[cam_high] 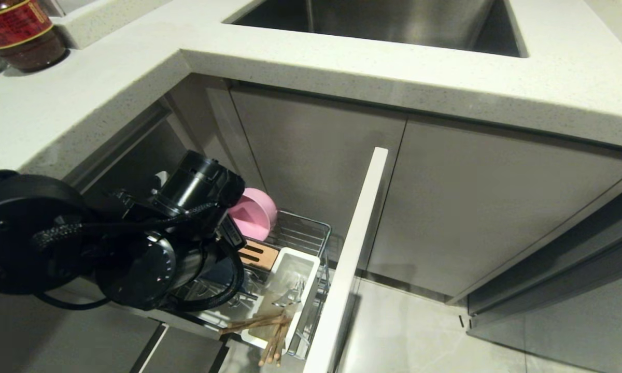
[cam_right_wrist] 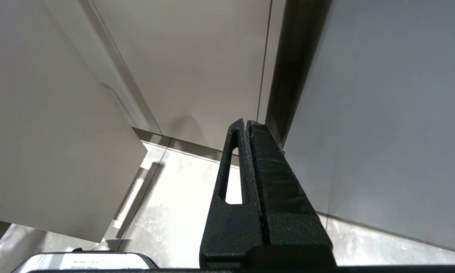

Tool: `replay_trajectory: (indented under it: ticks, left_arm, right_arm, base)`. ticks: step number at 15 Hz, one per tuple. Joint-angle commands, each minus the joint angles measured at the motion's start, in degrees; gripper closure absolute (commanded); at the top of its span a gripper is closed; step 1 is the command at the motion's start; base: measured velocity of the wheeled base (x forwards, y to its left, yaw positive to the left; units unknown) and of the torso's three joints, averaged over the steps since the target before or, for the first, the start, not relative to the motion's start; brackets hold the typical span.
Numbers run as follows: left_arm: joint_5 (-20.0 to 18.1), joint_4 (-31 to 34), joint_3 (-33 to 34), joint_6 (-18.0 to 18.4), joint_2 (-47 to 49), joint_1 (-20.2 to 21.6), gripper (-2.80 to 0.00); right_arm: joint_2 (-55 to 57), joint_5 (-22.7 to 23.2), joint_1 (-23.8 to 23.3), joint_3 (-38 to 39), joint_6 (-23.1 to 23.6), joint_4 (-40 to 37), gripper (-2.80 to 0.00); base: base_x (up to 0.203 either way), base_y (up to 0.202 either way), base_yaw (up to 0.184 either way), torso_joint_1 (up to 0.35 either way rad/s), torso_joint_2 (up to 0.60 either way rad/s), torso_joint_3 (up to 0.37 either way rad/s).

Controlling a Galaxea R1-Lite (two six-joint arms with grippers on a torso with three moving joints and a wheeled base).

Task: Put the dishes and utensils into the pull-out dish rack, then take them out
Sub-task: Take the plate out of the cupboard

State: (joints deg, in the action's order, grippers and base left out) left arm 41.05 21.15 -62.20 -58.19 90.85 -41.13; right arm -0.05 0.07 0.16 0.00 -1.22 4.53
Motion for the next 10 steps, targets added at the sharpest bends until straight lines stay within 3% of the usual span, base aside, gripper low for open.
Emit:
replay_trajectory:
  ticks: [1,4,10]
  left_arm:
    - [0.19,0.28,-0.89,-0.29,-2.09,-0.86,0.00]
    - [0.53,1.24,-4.62,0.75,-6.17,-3.99,0.00]
    - [0.12,7.01,-16.05,7.09,-15.98,-11.33,0.00]
  right_arm:
    - [-0.04,0.01,0.02,1.49,-0.01,0.04,0.00]
    - [-0.04,0.01,0.02,1.49,-0.01,0.04,0.00]
    - [-0.04,0.01,0.02,1.49,-0.01,0.04,0.00]
  base:
    - [0.000,0.000,0.000,0.000,0.00,0.000]
    - [0.000,0.000,0.000,0.000,0.00,0.000]
    - [0.000,0.000,0.000,0.000,0.00,0.000]
